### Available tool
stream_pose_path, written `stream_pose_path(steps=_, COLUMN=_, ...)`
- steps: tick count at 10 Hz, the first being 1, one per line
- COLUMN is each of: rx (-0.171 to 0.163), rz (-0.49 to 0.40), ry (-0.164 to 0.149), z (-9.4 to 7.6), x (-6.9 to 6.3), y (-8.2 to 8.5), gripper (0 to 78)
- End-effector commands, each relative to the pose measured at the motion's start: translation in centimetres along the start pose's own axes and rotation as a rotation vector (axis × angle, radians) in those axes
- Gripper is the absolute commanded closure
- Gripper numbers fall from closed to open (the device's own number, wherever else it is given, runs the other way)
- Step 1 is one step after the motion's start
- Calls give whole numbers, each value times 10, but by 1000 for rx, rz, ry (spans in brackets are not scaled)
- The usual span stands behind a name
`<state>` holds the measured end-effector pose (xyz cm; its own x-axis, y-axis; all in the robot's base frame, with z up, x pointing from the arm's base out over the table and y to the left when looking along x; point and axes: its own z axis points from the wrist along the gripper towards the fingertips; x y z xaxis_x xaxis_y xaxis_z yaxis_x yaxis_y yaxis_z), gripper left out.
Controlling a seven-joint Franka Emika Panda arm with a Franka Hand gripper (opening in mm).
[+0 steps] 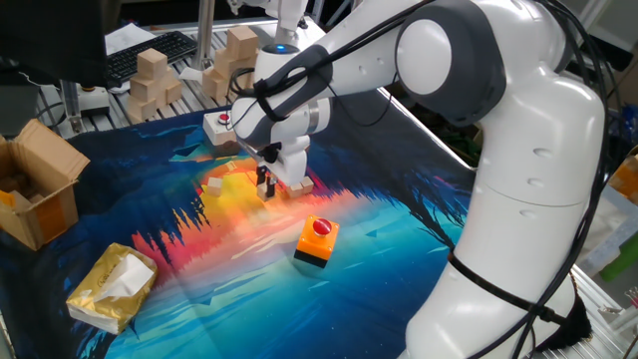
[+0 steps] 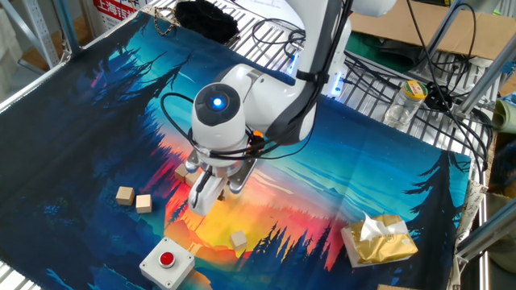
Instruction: Stack the blocks into a pyramid shape
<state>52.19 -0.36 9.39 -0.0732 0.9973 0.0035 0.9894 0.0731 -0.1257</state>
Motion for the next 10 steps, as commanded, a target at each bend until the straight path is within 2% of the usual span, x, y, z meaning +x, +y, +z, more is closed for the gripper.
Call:
stream_pose_path(steps=1, rx=-12, rz=70, ry=8, z=-1, x=0, y=1, gripper=764)
stream_pose_path(steps=2, rx=-17, rz=96, ry=16, z=-1, x=0, y=1, gripper=764)
stream_pose_path(steps=4, rx=-14, rz=85, ry=9, z=-2, x=-3, y=-1, gripper=764)
stream_pose_path(steps=6, rx=-17, rz=61, ry=15, z=-5, x=-18, y=-8, gripper=764)
stream_pose_path(steps=9, rx=-42, rz=64, ry=-1, z=2, x=-25, y=-9, gripper=764)
stream_pose_path(steps=10, rx=-57, rz=62, ry=-21, z=7, x=-29, y=-11, gripper=764)
